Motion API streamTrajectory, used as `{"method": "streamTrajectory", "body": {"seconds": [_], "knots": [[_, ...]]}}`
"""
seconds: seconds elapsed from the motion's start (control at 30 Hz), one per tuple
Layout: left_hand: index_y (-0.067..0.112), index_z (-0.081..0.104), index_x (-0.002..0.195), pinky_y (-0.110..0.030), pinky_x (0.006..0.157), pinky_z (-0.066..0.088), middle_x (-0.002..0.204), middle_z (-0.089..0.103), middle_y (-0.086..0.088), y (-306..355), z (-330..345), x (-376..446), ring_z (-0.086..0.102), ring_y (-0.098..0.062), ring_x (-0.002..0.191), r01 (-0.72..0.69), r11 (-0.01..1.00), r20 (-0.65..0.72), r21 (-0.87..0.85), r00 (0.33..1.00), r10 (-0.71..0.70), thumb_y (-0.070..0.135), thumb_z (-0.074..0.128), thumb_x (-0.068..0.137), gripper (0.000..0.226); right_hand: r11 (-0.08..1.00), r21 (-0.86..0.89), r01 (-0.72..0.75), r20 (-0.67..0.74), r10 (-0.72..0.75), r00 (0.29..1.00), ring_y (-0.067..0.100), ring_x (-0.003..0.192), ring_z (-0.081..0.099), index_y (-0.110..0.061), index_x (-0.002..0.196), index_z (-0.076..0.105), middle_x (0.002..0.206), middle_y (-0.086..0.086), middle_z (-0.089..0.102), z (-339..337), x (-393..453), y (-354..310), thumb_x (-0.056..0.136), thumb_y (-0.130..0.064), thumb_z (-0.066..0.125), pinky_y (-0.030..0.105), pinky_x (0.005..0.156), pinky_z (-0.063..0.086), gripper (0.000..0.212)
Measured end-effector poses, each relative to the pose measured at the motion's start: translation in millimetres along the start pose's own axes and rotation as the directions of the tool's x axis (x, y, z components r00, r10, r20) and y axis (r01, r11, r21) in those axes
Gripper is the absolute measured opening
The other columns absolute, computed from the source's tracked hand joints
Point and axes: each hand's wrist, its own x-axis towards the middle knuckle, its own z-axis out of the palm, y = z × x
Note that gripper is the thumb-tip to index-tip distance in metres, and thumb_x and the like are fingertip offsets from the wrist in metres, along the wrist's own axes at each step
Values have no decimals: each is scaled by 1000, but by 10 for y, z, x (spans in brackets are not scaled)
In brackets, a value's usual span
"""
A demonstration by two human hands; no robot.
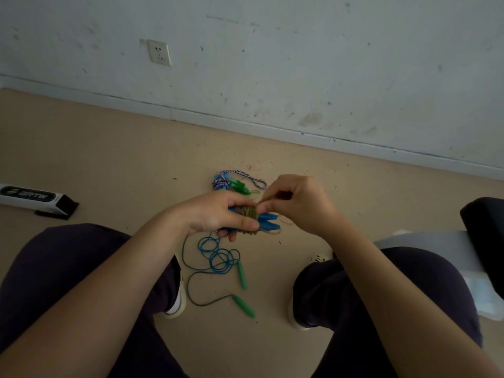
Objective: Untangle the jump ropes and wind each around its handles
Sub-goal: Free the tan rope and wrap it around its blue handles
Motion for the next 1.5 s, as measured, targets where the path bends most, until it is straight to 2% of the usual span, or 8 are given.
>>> {"method": "streamTrajectory", "body": {"seconds": [0.2,0.67,0.77,0.9,1.03,1.2,1.33,1.5], "knots": [[25,67,124,-29,59,41,80,72,5,16,4,-6,60,-12,63,-8,1000,-44,14,999,9,23,80,79,48,978,191,-85,58,75,995,8,59,39,-16,83,46,71,0,47,2,16,64,68,-14,88,23,53,38,44],[31,72,107,-20,61,52,77,66,14,64,88,1,60,2,59,-2,954,21,300,1000,-4,25,78,85,23,988,-110,-112,313,141,939,1,51,35,-22,67,47,62,-12,43,-13,40,14,70,-27,87,19,54,33,40],[29,67,118,-26,75,58,100,71,8,63,67,-15,67,-3,83,-46,958,-34,284,998,58,24,76,87,33,990,-3,-144,290,139,947,0,52,39,-20,71,52,64,-10,48,-31,57,56,72,-27,86,17,53,35,34],[36,50,136,-33,84,59,139,52,9,56,39,-45,60,-12,117,-149,980,-146,133,975,168,20,76,86,59,952,212,-219,242,166,956,9,64,52,-8,84,62,72,0,57,-29,63,96,80,-26,79,25,63,44,25],[36,55,138,-26,68,57,124,65,3,71,59,-69,67,-14,74,-261,964,-229,-47,942,244,16,69,90,53,842,492,-221,220,125,967,20,80,61,-15,96,66,88,2,66,-44,43,85,95,-43,53,40,76,48,31],[25,65,122,-27,60,54,99,70,-14,109,96,-41,64,-20,63,-294,885,-360,-362,919,158,21,72,80,43,733,638,-234,232,107,967,16,73,57,-11,123,59,101,0,65,-15,23,71,94,-45,49,29,66,43,45],[16,54,130,-24,58,51,88,67,-5,90,57,23,63,-18,64,-349,770,-420,-533,900,117,4,69,79,55,712,642,-283,218,185,958,12,54,49,-10,123,51,82,6,62,64,39,99,94,-18,64,22,49,37,33],[7,46,137,-22,56,49,92,65,-8,79,3,45,65,-17,64,-391,713,-493,-581,867,73,-5,57,91,48,876,378,-299,189,243,951,4,43,38,-6,108,61,60,1,48,174,67,113,103,-11,44,16,43,32,19]]}}
